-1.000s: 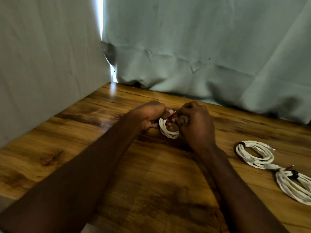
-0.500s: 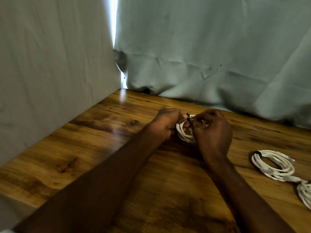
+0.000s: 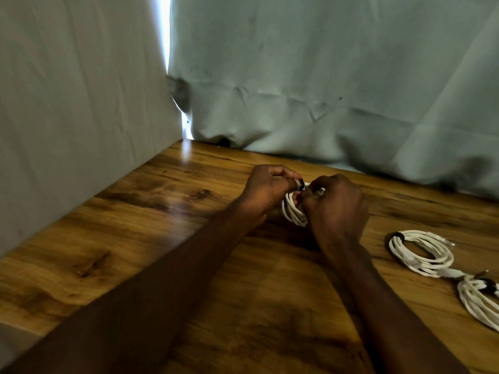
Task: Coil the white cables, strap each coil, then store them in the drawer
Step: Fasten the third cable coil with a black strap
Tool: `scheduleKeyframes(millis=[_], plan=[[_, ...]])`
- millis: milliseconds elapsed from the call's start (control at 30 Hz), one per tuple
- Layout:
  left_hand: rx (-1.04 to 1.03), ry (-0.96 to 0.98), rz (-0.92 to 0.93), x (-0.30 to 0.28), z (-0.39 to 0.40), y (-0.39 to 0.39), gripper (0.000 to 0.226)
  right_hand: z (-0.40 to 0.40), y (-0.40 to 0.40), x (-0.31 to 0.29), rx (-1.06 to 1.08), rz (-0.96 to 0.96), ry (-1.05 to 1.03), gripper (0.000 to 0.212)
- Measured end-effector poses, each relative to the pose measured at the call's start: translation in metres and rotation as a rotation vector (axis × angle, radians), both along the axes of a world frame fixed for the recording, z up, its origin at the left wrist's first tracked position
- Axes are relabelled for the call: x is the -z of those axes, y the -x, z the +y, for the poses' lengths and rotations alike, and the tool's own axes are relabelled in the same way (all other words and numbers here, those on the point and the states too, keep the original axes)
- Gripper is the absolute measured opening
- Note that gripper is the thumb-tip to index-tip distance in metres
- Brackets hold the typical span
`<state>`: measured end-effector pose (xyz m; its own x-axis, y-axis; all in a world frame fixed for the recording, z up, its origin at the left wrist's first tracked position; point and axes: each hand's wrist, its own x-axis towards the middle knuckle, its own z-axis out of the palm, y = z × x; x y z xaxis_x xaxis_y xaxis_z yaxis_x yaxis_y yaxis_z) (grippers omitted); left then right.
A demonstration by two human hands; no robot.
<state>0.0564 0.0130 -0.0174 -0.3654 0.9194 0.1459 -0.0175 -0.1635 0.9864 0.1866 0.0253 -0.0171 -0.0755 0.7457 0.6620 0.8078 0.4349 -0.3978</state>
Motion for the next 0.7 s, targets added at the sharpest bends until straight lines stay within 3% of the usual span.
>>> scheduleKeyframes(millis=[300,433,600,700], plan=[[0.006,-0.154,0.240,0.006,0.010,0.002,0.012,-0.003,-0.003,-0.003,-0.014,0.064,0.072,0.014],[0.057,-0.202,0.294,0.007,0.012,0.004,0.014,-0.005,-0.006,-0.005,-0.023,0.024,-0.015,0.015],[0.096,-0.234,0.185,0.003,0.007,0.004,0.018,-0.004,-0.005,-0.002,-0.027,0.079,-0.052,0.016],[0.094,-0.209,0.089,0.003,0.007,0.002,0.020,0.001,-0.001,0.003,-0.064,0.327,0.002,0.016]])
